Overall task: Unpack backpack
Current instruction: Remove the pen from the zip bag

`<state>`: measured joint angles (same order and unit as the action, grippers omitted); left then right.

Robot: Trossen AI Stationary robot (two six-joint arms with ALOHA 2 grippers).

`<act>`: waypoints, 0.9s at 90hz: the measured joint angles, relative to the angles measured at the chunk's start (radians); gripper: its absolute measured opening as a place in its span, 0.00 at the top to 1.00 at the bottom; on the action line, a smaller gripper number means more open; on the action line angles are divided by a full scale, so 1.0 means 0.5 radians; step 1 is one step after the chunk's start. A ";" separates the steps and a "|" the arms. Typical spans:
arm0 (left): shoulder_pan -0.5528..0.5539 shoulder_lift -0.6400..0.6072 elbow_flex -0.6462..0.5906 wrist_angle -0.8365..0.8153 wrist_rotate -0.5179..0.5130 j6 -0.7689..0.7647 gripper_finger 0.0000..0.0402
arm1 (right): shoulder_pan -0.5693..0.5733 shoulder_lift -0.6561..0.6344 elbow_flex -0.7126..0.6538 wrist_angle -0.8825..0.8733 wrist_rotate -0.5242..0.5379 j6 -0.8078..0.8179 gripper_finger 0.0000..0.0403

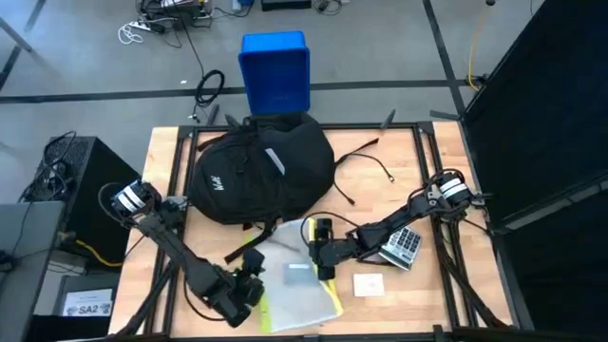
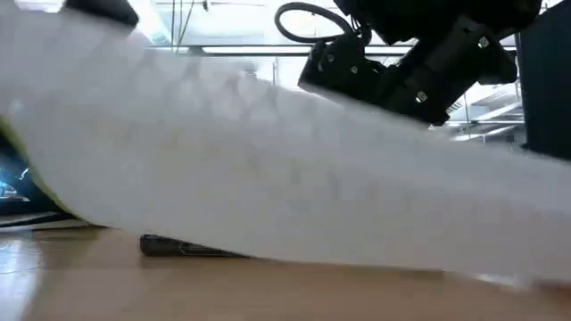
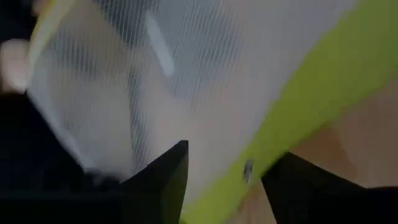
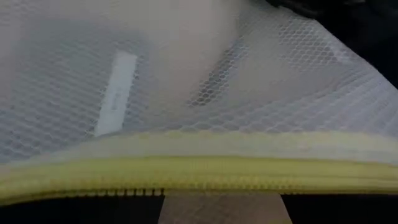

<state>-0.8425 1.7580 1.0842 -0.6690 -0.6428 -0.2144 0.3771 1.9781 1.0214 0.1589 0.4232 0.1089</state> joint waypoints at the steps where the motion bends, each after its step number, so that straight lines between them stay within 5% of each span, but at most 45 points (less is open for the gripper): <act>1: -0.010 0.000 -0.009 -0.005 -0.018 -0.018 0.58 | 0.000 0.000 0.000 -0.001 0.000 0.002 0.41; 18: -0.125 0.000 -0.287 0.013 -0.212 -0.294 0.58 | -0.005 0.000 0.000 -0.003 -0.017 0.012 0.43; 36: -0.128 -0.013 -0.590 0.381 -0.290 -0.355 0.58 | -0.005 0.000 0.000 -0.004 -0.018 0.012 0.42; 81: 0.042 -0.019 -0.761 0.859 -0.349 0.280 0.58 | -0.017 0.000 -0.001 0.002 -0.064 0.051 0.42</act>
<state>-0.8216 1.7484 0.7038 -0.2394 -0.8171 -0.0746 0.3686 1.9781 1.0210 0.1600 0.3910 0.1346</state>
